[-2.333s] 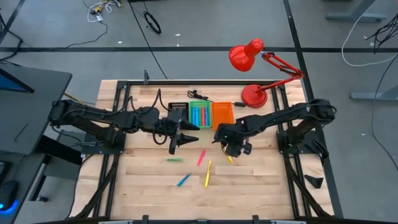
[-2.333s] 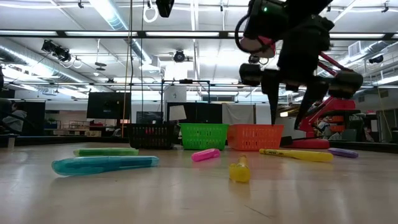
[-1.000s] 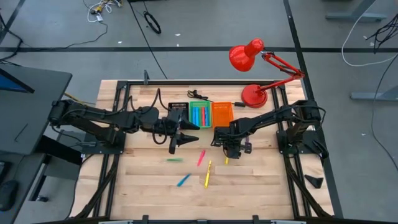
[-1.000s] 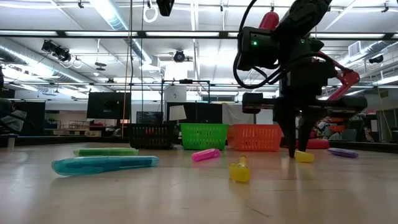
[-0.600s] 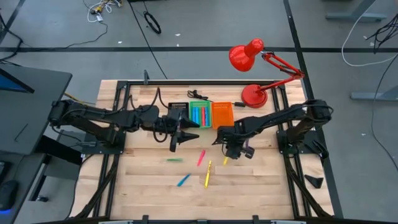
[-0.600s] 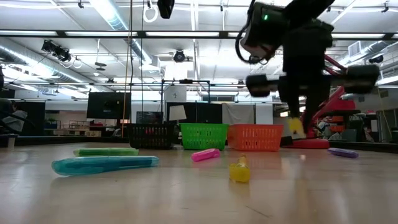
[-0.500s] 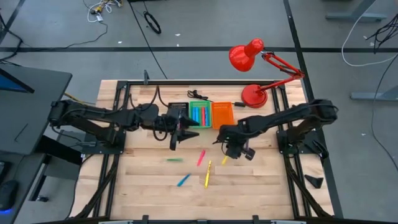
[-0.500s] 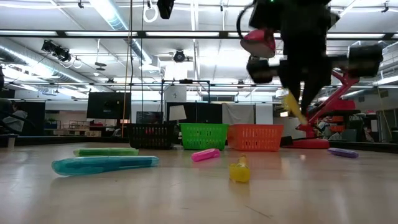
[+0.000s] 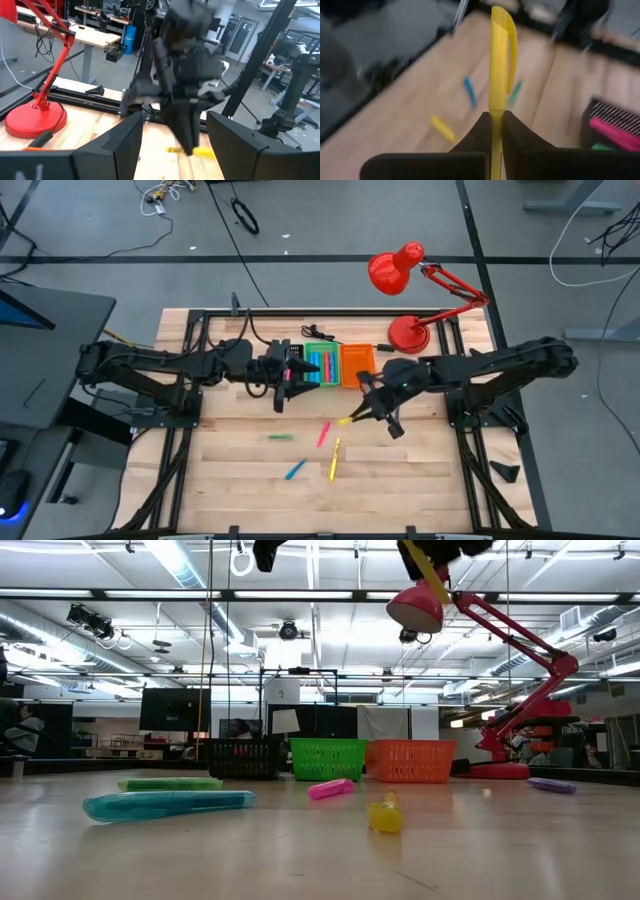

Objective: Pick & Place Markers
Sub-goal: Put the top large yellow pen into the black bin

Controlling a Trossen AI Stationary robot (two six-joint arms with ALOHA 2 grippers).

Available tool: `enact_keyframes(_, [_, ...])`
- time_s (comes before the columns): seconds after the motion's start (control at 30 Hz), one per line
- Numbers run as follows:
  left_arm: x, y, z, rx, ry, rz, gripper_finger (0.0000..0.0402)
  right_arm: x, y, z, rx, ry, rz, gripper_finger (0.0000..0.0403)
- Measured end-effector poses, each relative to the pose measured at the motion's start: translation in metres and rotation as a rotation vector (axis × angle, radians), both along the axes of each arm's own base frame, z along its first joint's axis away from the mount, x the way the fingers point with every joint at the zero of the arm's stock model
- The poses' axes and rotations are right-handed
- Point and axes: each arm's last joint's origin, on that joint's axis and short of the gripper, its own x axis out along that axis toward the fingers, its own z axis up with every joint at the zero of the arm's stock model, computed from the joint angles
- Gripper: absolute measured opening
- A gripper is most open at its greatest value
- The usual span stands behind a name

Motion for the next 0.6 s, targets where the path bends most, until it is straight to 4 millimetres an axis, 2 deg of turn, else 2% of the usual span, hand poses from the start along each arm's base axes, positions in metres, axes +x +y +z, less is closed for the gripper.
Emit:
enact_keyframes(0.37, [0.000, 0.000, 0.000, 0.007, -0.005, -0.001, 0.0224, 0.010, 0.005, 0.044, 0.219, -0.382, -0.046, 0.0011])
enact_keyframes(0.6, [0.000, -0.002, 0.003, 0.007, -0.036, -0.046, 0.0224, 0.012, 0.005, 0.063, 0.315, -0.566, -0.065, 0.0020])
